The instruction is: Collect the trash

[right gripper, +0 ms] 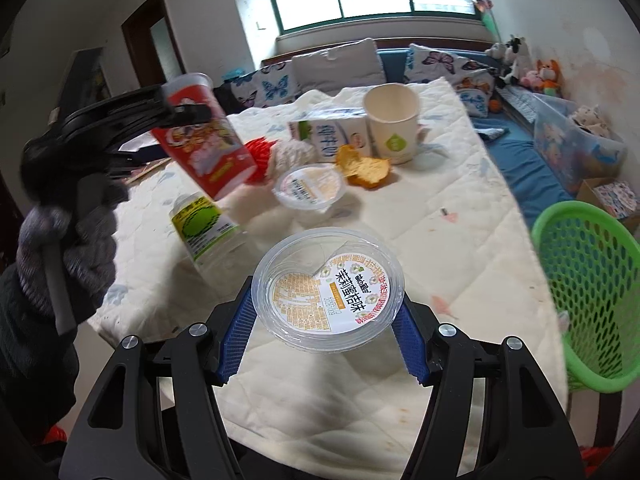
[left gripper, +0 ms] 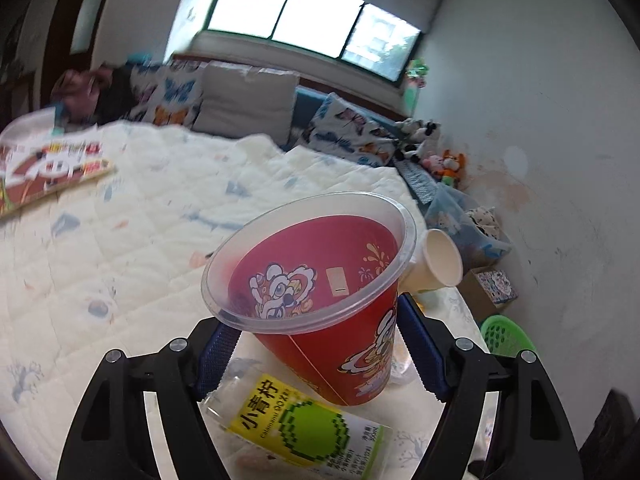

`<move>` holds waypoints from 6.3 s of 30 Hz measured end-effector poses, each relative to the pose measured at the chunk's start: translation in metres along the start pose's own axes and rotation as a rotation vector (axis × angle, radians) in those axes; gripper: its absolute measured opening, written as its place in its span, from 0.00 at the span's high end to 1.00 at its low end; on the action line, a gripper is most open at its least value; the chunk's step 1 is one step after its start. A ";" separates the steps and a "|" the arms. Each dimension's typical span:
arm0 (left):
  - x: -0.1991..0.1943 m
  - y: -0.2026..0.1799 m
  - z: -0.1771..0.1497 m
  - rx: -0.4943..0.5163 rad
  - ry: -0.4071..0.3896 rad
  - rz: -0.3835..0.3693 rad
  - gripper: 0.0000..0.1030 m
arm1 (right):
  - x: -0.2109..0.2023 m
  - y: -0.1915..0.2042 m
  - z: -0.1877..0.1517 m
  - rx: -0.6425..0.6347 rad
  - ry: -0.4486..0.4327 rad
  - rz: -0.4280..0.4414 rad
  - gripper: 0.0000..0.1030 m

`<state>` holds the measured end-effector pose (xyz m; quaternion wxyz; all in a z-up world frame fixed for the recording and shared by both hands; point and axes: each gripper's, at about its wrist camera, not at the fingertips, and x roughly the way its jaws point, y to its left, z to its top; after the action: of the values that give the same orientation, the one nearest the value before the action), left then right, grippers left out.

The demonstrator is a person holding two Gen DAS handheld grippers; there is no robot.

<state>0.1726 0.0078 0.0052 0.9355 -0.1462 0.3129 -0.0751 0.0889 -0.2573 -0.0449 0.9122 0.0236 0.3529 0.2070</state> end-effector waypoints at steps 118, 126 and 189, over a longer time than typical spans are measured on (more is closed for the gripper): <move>-0.008 -0.027 -0.014 0.193 0.163 0.065 0.19 | -0.031 -0.079 0.003 0.129 -0.019 -0.118 0.27; -0.012 0.021 -0.018 0.074 0.236 0.125 0.19 | 0.003 -0.035 0.023 0.027 0.015 -0.046 0.27; 0.092 0.041 0.025 0.559 0.274 -0.017 0.19 | 0.091 0.076 0.057 -0.301 0.303 0.239 0.44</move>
<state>0.2624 0.0312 -0.0407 0.8878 0.1254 0.4023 -0.1851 0.1590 -0.1462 -0.0451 0.8112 -0.1022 0.4455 0.3647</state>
